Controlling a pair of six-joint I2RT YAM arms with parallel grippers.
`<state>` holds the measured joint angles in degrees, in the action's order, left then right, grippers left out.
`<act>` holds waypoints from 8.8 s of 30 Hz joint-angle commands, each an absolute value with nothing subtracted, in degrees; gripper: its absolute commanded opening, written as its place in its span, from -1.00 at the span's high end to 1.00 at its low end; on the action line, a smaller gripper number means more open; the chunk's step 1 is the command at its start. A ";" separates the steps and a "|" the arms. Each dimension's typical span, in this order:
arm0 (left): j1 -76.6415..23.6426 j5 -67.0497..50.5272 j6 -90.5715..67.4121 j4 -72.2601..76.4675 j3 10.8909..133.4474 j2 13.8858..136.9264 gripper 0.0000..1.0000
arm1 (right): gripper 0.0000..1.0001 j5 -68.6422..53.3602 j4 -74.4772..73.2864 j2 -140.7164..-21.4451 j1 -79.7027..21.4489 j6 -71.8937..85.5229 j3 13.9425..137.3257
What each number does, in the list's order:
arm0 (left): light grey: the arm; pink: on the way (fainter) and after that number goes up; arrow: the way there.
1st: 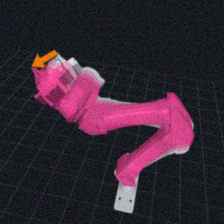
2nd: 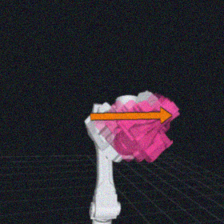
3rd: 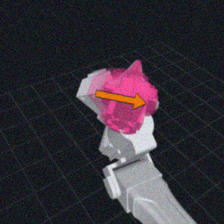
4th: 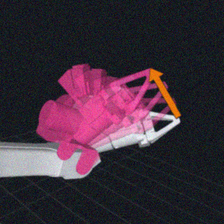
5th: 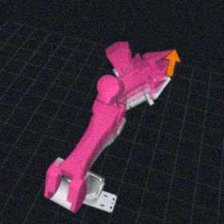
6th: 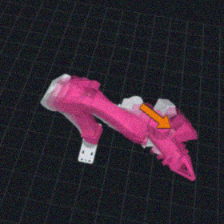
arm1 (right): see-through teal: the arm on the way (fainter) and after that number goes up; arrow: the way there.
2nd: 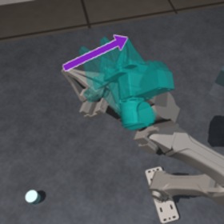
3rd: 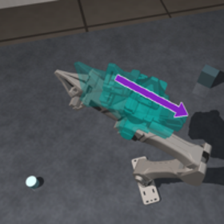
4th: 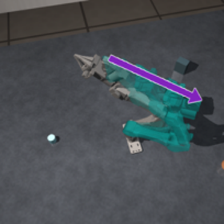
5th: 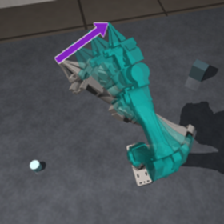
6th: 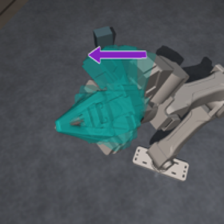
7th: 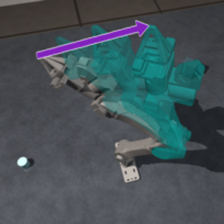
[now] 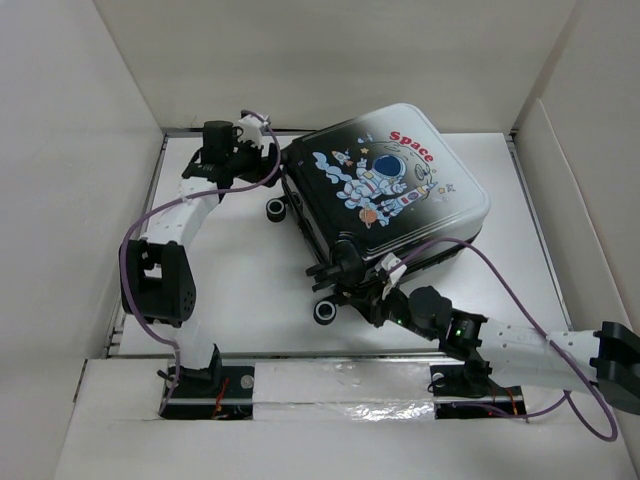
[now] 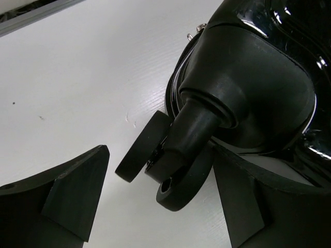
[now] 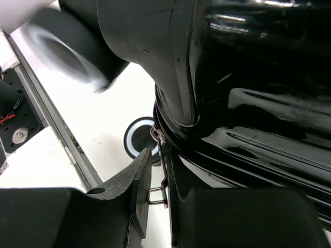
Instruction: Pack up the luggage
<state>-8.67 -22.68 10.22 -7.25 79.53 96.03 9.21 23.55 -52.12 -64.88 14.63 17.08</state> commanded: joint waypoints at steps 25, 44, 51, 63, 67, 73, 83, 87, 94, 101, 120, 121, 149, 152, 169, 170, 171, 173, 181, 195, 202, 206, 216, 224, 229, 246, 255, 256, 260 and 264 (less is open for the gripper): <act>-13.71 -3.18 -17.73 36.59 49.61 85.11 1.00 | 1.00 -3.07 22.42 -45.71 -47.39 15.47 16.61; -37.25 6.77 -27.42 44.04 18.19 60.82 1.00 | 1.00 -10.83 32.54 -60.27 -30.74 16.94 24.01; -42.44 -3.94 -26.99 48.34 20.29 63.98 1.00 | 1.00 14.48 45.80 -70.82 -51.77 25.40 19.15; -50.35 -10.81 -22.77 46.24 34.09 72.32 0.97 | 1.00 13.10 36.03 -63.72 -49.48 23.90 18.90; -51.85 -12.48 -21.54 45.62 41.90 78.30 0.98 | 1.00 13.45 36.56 -63.63 -50.62 24.61 16.88; -55.81 -13.10 -16.70 35.78 60.45 87.88 0.99 | 1.00 16.52 40.42 -63.45 -54.84 25.31 15.29; -58.45 -13.81 -14.77 12.43 86.45 101.42 0.93 | 1.00 32.16 55.49 -74.60 -63.89 20.92 22.06; -58.45 -16.42 -18.27 11.41 84.03 99.58 0.50 | 1.00 35.94 61.06 -82.33 -66.79 13.92 26.09; -57.92 -20.03 -23.37 8.87 85.43 99.58 0.44 | 1.00 39.82 81.48 -88.52 -70.31 7.39 22.16; -54.76 -33.81 -36.28 25.91 79.64 101.16 -0.29 | 1.00 28.05 80.06 -84.02 -72.07 3.34 18.63; -34.30 2.44 -26.02 4.08 57.83 61.03 -0.62 | 1.00 33.32 69.89 -77.26 -65.75 11.69 15.55; -32.97 3.50 -25.67 2.74 57.57 59.34 -0.51 | 1.00 33.05 69.09 -76.73 -65.05 11.95 15.73; -21.09 -9.06 2.02 -13.09 66.53 79.45 -0.65 | 1.00 26.02 67.59 -70.23 -61.79 13.27 12.39; -21.09 -8.27 1.85 -13.45 66.10 80.33 -0.52 | 1.00 26.10 66.45 -69.61 -61.26 13.27 12.48; -31.27 -12.22 -8.86 -6.87 64.87 81.74 1.00 | 1.00 19.52 43.01 -51.87 -51.86 13.45 15.45; -33.20 -12.56 -10.18 -3.03 64.17 81.48 1.00 | 1.00 17.25 41.59 -51.59 -51.07 13.36 16.34; -35.14 -12.48 -11.67 -1.16 63.46 81.30 1.00 | 1.00 16.36 40.53 -51.77 -51.06 13.19 17.13; -40.50 -12.13 -16.07 5.84 61.35 81.56 1.00 | 1.00 13.73 39.73 -54.73 -51.06 13.01 19.41; -47.11 -15.11 -23.37 15.29 61.71 81.31 1.00 | 1.00 8.45 51.37 -76.79 -58.88 13.88 28.56; -35.16 -11.96 -31.90 19.69 32.36 47.21 1.00 | 1.00 -19.13 52.39 -86.39 -43.96 11.08 37.34; -39.19 -7.75 -38.67 21.18 23.47 36.13 1.00 | 1.00 -32.68 44.03 -92.37 -36.75 5.80 45.17; -44.19 -5.89 -40.51 25.90 22.67 40.14 1.00 | 1.00 -32.45 41.14 -90.45 -34.19 5.54 43.95; -47.99 -6.68 -37.70 43.93 41.20 67.92 1.00 | 1.00 -14.69 36.55 -76.47 -37.52 12.02 33.50; -47.46 -5.89 -44.12 52.29 42.38 70.68 1.00 | 1.00 -6.06 64.67 -91.03 -52.20 22.23 33.29; -46.93 -2.39 -47.81 55.89 35.88 64.62 1.00 | 1.00 -3.88 74.34 -99.39 -56.77 26.09 41.20; -42.29 1.67 -52.20 59.16 27.42 57.48 1.00 | -0.31 -1.68 80.96 -101.53 -57.30 28.67 33.24; -35.16 -7.46 -56.25 57.30 24.70 57.13 0.96 | -0.42 9.47 52.58 -78.06 -57.30 16.46 24.08; -34.37 -8.69 -56.60 57.39 24.52 57.22 0.87 | -0.42 10.10 46.90 -76.57 -57.30 15.57 24.78; -33.84 -10.63 -57.30 57.92 23.64 57.57 0.45 | -0.68 12.13 36.15 -73.83 -57.30 10.38 31.19; -33.31 -11.77 -56.78 57.57 23.64 57.22 0.13 | -0.93 11.60 35.77 -74.18 -56.78 5.99 35.06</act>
